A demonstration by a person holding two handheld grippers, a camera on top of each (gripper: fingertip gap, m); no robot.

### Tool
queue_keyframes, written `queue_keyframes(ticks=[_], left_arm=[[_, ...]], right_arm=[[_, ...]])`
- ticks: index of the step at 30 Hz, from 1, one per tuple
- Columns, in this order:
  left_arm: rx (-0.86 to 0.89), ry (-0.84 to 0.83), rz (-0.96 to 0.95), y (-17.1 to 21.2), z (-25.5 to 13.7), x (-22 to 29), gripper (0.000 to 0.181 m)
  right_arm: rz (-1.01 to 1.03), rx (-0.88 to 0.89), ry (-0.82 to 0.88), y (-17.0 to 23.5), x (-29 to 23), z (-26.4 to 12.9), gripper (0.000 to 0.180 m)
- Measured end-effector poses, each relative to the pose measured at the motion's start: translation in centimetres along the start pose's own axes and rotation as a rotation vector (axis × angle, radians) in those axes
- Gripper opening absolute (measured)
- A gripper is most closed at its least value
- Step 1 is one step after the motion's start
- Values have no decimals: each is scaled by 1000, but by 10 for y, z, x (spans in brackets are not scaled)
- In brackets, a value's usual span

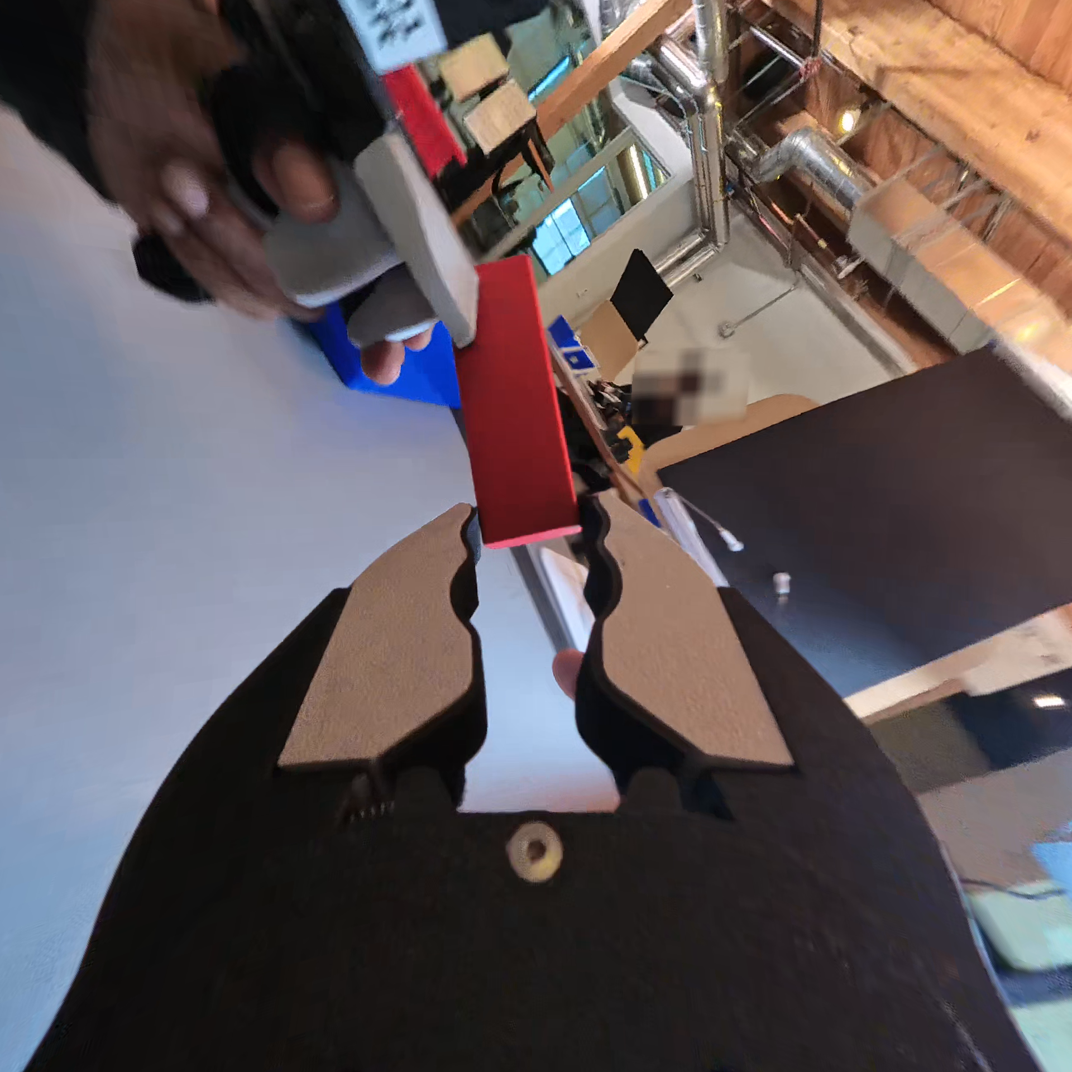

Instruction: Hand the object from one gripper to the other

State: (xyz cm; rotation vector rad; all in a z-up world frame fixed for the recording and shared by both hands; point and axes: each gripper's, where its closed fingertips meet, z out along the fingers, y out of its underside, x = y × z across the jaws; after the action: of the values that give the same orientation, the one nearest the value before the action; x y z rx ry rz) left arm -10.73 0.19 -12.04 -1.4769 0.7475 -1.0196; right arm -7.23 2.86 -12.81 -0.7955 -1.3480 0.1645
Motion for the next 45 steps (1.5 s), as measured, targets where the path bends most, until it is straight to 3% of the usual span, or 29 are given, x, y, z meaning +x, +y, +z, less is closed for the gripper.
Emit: queue_keyframes(ticks=[7,14,17,22,26,30,32,36,40,45], left_arm=[[199,117,-39,-27,-14,12,17],[217,164,-63,-22,-6,19,17],[202,177,-66,-18,-1,23,17],[169,173,-44,-14,2,27,17],[133,167,-47,-9,7,28,34],[104,161,-24,-5,12,32,32],[99,137,-12,-5,12,30,17],[104,150,-6,-10,11,32,17],[134,160,-13,-16,9,35,17],[114,175,-11,-12,12,39,17]], right_arm=[[795,231,-335,-27,12,-16,46],[1093,344,-489,-35,7,-16,39],[1117,346,-535,-40,0,-15,17],[1147,391,-563,-44,6,-20,17],[1159,406,-565,-44,7,-20,17],[1151,413,-557,-46,7,-20,17],[1147,417,-558,-47,6,-20,17],[1147,422,-551,-48,6,-20,17],[1175,409,-596,-49,1,-19,46],[1164,408,-577,-52,-6,-13,44]])
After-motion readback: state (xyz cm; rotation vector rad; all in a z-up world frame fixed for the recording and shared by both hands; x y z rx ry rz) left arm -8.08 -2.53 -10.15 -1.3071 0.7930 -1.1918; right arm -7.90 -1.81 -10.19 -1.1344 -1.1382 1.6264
